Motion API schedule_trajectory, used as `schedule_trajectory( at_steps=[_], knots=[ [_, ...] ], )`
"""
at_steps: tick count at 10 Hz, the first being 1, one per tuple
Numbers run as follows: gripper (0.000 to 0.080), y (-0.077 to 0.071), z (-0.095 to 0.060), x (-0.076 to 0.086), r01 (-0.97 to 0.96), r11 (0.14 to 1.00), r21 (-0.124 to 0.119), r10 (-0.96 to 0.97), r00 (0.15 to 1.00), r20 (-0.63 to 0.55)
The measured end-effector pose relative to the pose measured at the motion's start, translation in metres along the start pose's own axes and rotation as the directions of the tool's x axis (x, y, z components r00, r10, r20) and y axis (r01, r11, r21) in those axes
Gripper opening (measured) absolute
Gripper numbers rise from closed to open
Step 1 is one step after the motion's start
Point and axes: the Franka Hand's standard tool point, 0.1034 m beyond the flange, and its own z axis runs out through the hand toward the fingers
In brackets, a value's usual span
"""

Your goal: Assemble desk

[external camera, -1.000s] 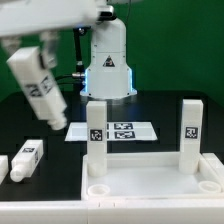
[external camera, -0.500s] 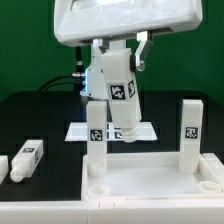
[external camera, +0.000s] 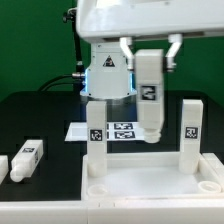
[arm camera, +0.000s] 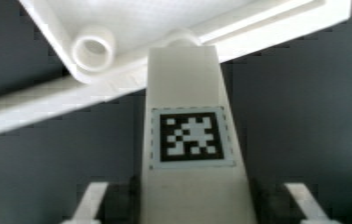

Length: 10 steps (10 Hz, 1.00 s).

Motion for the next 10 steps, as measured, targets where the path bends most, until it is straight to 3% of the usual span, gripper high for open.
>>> schedule_trajectory(
  at_steps=[5,6,9,10],
  knots=[
    [0.0284,-0.005,0.001,-0.001,0.017,1.000,0.000,-0.017,1.000,-0.003],
    [0.0284,-0.019,0.006,-0.006,0.067,0.998,-0.004,-0.067,0.997,-0.032],
    [0.0284,-0.064,0.025,-0.036,0.030,0.999,0.028,-0.028,0.998,-0.061],
    [0.0284,-0.063,0.032,-0.043,0.032,0.999,0.022,-0.031,0.998,-0.052]
  ],
)
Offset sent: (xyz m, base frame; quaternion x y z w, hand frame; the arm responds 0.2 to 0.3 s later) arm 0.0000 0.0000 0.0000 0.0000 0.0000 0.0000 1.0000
